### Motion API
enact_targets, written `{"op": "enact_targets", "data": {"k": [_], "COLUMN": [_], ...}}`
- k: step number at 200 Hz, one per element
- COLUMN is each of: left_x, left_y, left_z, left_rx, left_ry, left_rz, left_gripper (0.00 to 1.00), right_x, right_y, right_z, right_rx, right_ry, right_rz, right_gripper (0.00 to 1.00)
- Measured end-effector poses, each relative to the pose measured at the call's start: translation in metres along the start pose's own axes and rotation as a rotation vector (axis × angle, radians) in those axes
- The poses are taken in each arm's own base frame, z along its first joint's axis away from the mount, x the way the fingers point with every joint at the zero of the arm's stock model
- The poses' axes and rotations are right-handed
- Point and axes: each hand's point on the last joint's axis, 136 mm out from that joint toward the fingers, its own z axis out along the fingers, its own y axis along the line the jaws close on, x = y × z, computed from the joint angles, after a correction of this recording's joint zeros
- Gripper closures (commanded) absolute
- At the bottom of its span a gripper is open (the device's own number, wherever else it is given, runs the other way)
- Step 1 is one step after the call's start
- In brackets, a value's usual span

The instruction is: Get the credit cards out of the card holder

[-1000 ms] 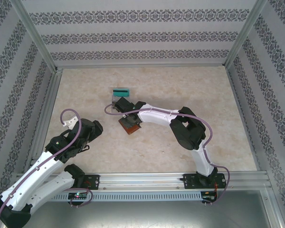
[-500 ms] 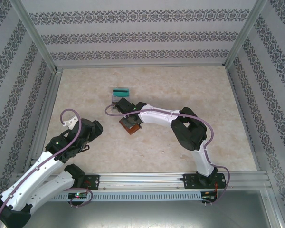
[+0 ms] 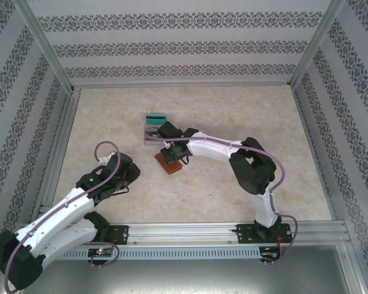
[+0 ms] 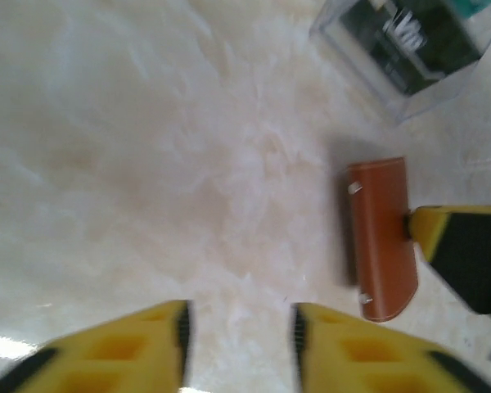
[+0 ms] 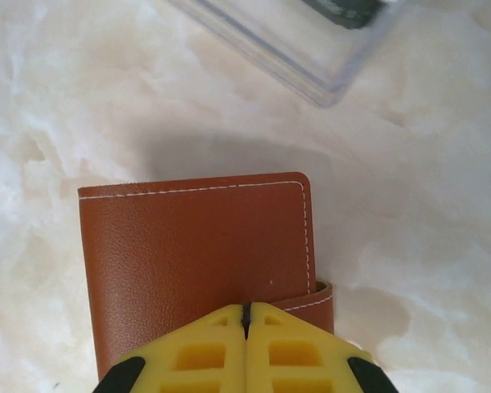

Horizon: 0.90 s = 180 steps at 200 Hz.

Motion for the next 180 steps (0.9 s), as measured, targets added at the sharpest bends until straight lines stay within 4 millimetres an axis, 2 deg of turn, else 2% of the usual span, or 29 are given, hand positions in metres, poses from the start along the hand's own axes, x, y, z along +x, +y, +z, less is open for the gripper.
{"op": "enact_targets", "data": {"k": [6, 28, 71, 99, 151, 180], "left_x": [0.004, 0.014, 0.029, 0.034, 0.03, 0.019], "left_y": [-0.001, -0.011, -0.045, -0.054, -0.067, -0.075], "left_z": [0.005, 0.022, 0.055, 0.068, 0.07, 0.055], "left_rx": [0.005, 0.045, 0.149, 0.167, 0.203, 0.246], "left_ry": [0.017, 0.067, 0.158, 0.187, 0.185, 0.138], "left_rz": [-0.01, -0.056, -0.13, -0.143, -0.151, -0.156], "left_gripper": [1.0, 1.0, 1.0, 1.0, 1.0, 1.0], "right_x": [0.0, -0.003, -0.004, -0.004, 0.003, 0.005], "right_y": [0.0, 0.0, 0.019, 0.024, 0.023, 0.028], "right_z": [-0.002, -0.007, -0.008, -0.007, -0.001, 0.001], "right_rx": [-0.014, -0.054, -0.113, -0.125, -0.122, -0.137], "right_ry": [0.0, -0.009, -0.013, -0.017, -0.002, 0.001], "right_rz": [0.025, 0.102, 0.147, 0.158, 0.178, 0.175], "right_gripper": [1.0, 1.0, 1.0, 1.0, 1.0, 1.0]}}
